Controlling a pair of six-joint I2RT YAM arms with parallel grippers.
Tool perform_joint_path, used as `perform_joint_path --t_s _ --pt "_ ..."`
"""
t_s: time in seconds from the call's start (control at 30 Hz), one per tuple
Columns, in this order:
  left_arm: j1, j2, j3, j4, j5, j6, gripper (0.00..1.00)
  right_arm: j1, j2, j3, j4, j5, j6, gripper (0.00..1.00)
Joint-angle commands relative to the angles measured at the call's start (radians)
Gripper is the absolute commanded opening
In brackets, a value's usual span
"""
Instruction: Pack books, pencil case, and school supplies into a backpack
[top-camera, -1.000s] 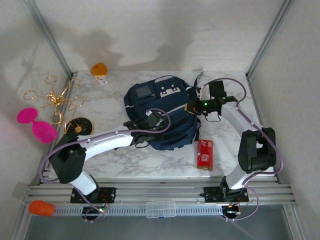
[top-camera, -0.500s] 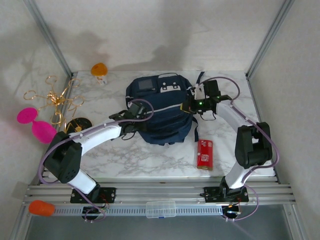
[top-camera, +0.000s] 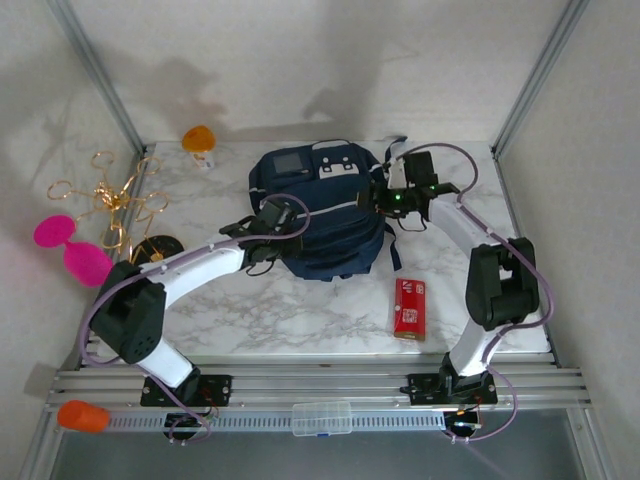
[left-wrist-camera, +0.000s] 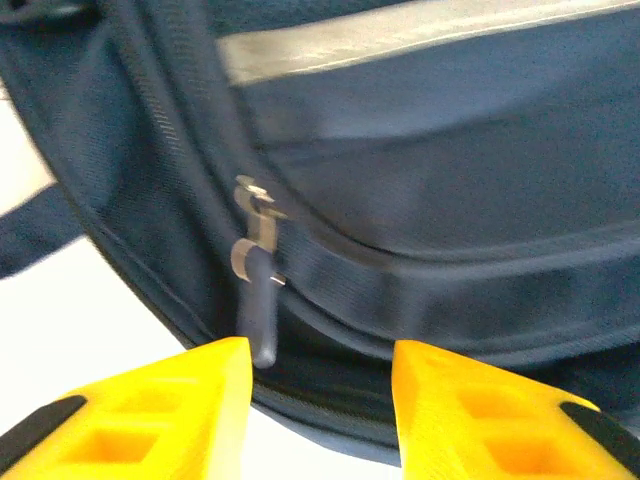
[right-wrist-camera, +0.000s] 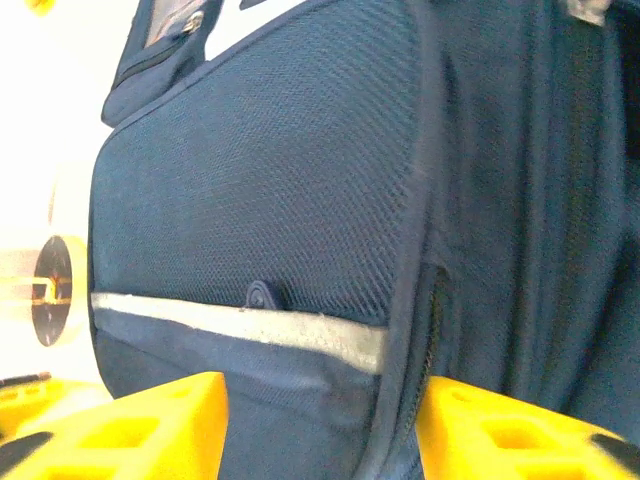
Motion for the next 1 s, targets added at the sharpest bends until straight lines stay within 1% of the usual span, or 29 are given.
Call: perform_joint_path --t_s 0.0,0.1,0.17,0.2,0.27,0.37,0.43,0.5,0.63,0.7,0.77,0.83,0.87,0.9,0.97 --pt "-0.084 -0.075 0.035 -0.019 0.036 -0.096 0.44 -0.026 -0.143 -0.087 -0.047 0.096 0.054 0.66" --pt "-0.174 -0.070 0.036 0.049 0.058 -0.193 0.51 -0.056 -0.271 -0.228 -0.056 0.123 0.128 0.79" --pt "-0.225 -0.042 0.039 0.111 0.071 -0.280 0.55 -0.072 -0.354 -0.314 -0.083 0.171 0.179 0.84" --pt "-0.254 -0.024 0.040 0.152 0.078 -0.321 0.56 -0.078 -0.397 -0.358 -0.097 0.194 0.201 0.85" --pt "-0.314 0.019 0.047 0.236 0.092 -0.359 0.57 -0.084 -0.463 -0.428 -0.139 0.233 0.231 0.88" --pt "-0.385 0.108 0.102 0.275 0.063 -0.405 0.59 -0.085 -0.530 -0.505 -0.227 0.267 0.266 0.89" --pt "-0.417 0.167 0.132 0.297 0.047 -0.435 0.60 -0.085 -0.592 -0.571 -0.247 0.297 0.299 0.90" --pt "-0.433 0.217 0.131 0.354 0.040 -0.487 0.60 -0.084 -0.653 -0.650 -0.230 0.301 0.322 0.92" --pt "-0.438 0.289 0.115 0.487 0.042 -0.571 0.60 -0.086 -0.678 -0.738 -0.195 0.314 0.355 0.95" --pt "-0.438 0.331 0.131 0.501 0.030 -0.596 0.60 -0.097 -0.675 -0.780 -0.126 0.258 0.363 0.98" --pt "-0.436 0.364 0.152 0.510 0.031 -0.592 0.59 -0.120 -0.648 -0.803 -0.088 0.218 0.359 0.99" --pt "-0.434 0.400 0.181 0.547 0.065 -0.554 0.57 -0.128 -0.610 -0.794 -0.086 0.239 0.336 0.99" --pt "-0.431 0.425 0.214 0.524 0.075 -0.547 0.55 -0.129 -0.594 -0.786 -0.085 0.246 0.327 0.99" --pt "-0.431 0.450 0.246 0.499 0.079 -0.558 0.50 -0.132 -0.583 -0.784 -0.078 0.243 0.323 0.99" --pt "-0.435 0.488 0.273 0.524 0.111 -0.572 0.46 -0.138 -0.576 -0.779 -0.076 0.253 0.321 0.98"
